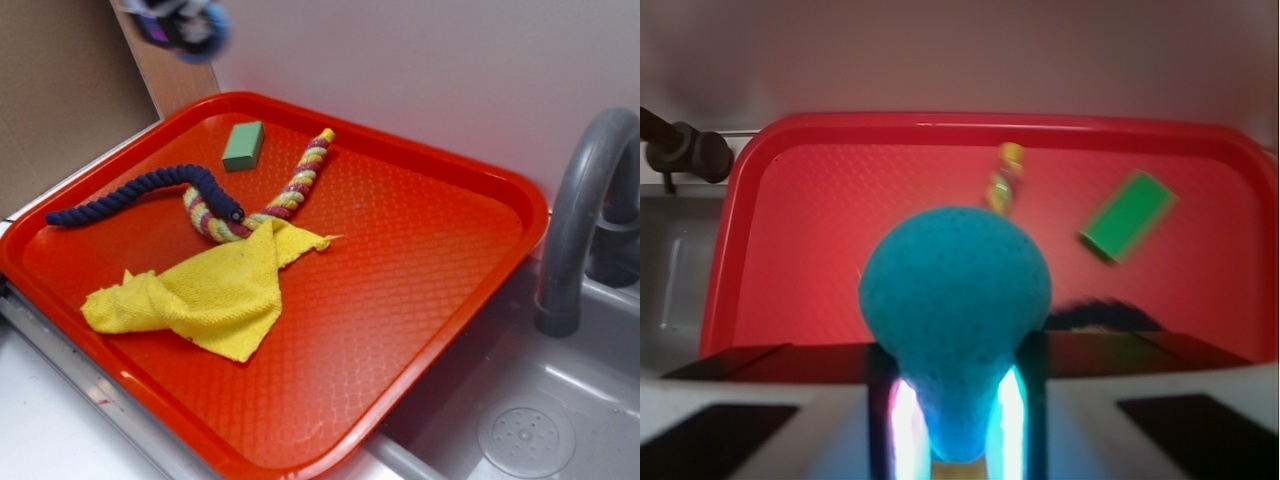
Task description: Grab the blue ball.
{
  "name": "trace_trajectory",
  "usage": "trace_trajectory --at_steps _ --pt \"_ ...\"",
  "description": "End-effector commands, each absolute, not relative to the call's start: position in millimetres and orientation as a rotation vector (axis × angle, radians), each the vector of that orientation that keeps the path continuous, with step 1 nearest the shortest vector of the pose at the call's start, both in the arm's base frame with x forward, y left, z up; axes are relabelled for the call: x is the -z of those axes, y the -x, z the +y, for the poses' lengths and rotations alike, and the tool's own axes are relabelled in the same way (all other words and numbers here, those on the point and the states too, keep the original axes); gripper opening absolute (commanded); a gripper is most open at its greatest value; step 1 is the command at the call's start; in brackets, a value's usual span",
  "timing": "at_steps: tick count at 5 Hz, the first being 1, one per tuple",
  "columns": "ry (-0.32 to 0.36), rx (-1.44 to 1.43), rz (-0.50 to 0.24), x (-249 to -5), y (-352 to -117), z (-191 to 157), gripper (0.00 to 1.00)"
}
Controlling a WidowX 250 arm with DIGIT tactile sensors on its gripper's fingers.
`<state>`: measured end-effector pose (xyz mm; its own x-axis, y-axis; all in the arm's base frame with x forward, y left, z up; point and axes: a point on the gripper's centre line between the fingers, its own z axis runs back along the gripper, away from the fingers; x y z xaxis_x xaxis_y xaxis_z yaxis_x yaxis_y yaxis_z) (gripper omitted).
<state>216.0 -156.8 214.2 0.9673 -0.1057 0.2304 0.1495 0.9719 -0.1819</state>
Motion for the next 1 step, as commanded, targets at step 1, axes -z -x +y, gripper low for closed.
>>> trace_trajectory --at_steps 1 --pt "0.199 0.043 -0.275 -250.4 -196.5 -116.8 0.0"
